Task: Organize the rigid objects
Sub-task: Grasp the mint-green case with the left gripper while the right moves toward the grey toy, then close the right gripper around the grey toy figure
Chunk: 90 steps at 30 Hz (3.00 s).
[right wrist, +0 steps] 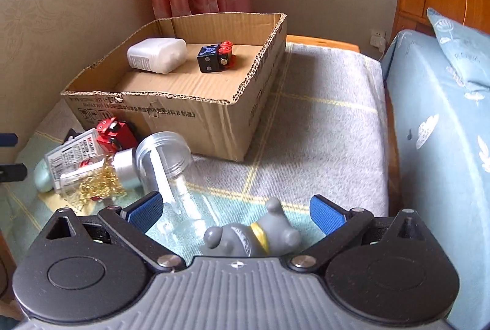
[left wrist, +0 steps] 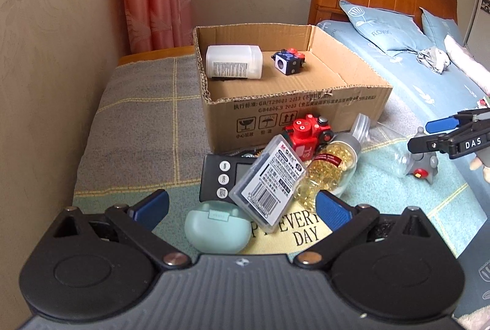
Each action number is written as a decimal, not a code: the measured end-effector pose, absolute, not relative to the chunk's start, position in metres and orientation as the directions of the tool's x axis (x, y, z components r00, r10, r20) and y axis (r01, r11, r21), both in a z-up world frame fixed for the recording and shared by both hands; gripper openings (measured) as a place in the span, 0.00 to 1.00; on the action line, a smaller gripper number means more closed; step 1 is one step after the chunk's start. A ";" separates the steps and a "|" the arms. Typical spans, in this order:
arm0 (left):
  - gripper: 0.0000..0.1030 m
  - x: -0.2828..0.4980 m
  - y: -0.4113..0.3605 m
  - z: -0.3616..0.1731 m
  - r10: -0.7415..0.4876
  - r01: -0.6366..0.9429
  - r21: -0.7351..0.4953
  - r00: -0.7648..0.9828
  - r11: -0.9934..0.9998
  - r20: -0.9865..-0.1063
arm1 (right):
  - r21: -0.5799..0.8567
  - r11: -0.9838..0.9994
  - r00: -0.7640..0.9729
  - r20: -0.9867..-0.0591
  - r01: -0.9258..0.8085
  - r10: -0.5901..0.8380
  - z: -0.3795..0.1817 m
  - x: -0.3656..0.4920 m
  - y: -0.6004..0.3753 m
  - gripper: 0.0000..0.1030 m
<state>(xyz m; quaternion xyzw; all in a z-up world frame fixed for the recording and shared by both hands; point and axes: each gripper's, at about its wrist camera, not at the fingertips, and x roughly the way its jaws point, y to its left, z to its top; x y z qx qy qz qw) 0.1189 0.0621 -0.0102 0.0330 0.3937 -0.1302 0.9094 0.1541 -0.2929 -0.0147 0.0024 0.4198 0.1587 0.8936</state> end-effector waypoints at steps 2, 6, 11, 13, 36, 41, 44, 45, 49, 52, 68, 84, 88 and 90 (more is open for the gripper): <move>0.98 0.116 0.061 -0.012 -0.212 0.268 -0.040 0.651 0.963 -0.729 | 0.148 0.948 0.589 -0.753 -0.282 0.293 -0.019 0.152 -0.296 1.00; 0.98 0.111 0.059 -0.015 -0.232 0.291 -0.050 0.636 0.956 -0.736 | 0.128 0.935 0.597 -0.739 -0.330 0.312 -0.020 0.147 -0.293 1.00; 0.98 0.108 0.059 -0.023 -0.231 0.294 -0.053 0.615 0.954 -0.754 | 0.136 0.923 0.571 -0.750 -0.361 0.334 -0.026 0.150 -0.288 1.00; 0.98 0.106 0.059 -0.027 -0.231 0.297 -0.053 0.607 0.954 -0.761 | 0.113 0.924 0.570 -0.758 -0.364 0.317 -0.027 0.145 -0.286 1.00; 1.00 0.122 0.067 -0.074 -0.174 0.268 -0.007 0.607 0.963 -0.776 | -0.022 0.949 0.579 -0.796 -0.315 0.174 -0.050 0.102 -0.273 1.00; 1.00 0.131 0.071 -0.074 -0.173 0.265 -0.005 0.614 0.964 -0.770 | -0.022 0.951 0.590 -0.789 -0.307 0.172 -0.051 0.104 -0.271 1.00; 0.99 0.134 0.076 -0.074 -0.159 0.244 -0.004 0.622 0.970 -0.767 | -0.023 0.953 0.597 -0.784 -0.304 0.171 -0.052 0.104 -0.271 1.00; 0.98 0.135 0.076 -0.074 -0.164 0.251 -0.003 0.622 0.968 -0.766 | -0.023 0.953 0.598 -0.783 -0.304 0.172 -0.052 0.104 -0.271 1.00; 0.87 0.132 0.072 -0.071 -0.195 0.300 0.003 0.627 0.954 -0.754 | -0.023 0.953 0.603 -0.779 -0.302 0.173 -0.053 0.103 -0.271 1.00; 0.77 0.130 0.070 -0.069 -0.216 0.335 0.010 0.628 0.942 -0.747 | -0.023 0.953 0.606 -0.776 -0.301 0.172 -0.053 0.102 -0.271 1.00; 0.59 0.113 0.079 -0.065 -0.257 0.375 -0.015 0.606 0.927 -0.753 | -0.024 0.954 0.611 -0.773 -0.300 0.173 -0.052 0.101 -0.272 1.00; 0.65 0.110 0.076 -0.067 -0.259 0.376 -0.010 0.617 0.927 -0.743 | -0.079 0.955 0.617 -0.777 -0.287 0.121 -0.048 0.116 -0.273 1.00; 0.65 0.111 0.074 -0.067 -0.251 0.368 -0.008 0.617 0.930 -0.746 | -0.068 0.959 0.614 -0.780 -0.276 0.122 -0.044 0.120 -0.274 0.96; 0.65 0.112 0.073 -0.067 -0.250 0.369 -0.007 0.614 0.929 -0.749 | -0.056 0.962 0.616 -0.778 -0.266 0.125 -0.042 0.120 -0.273 0.92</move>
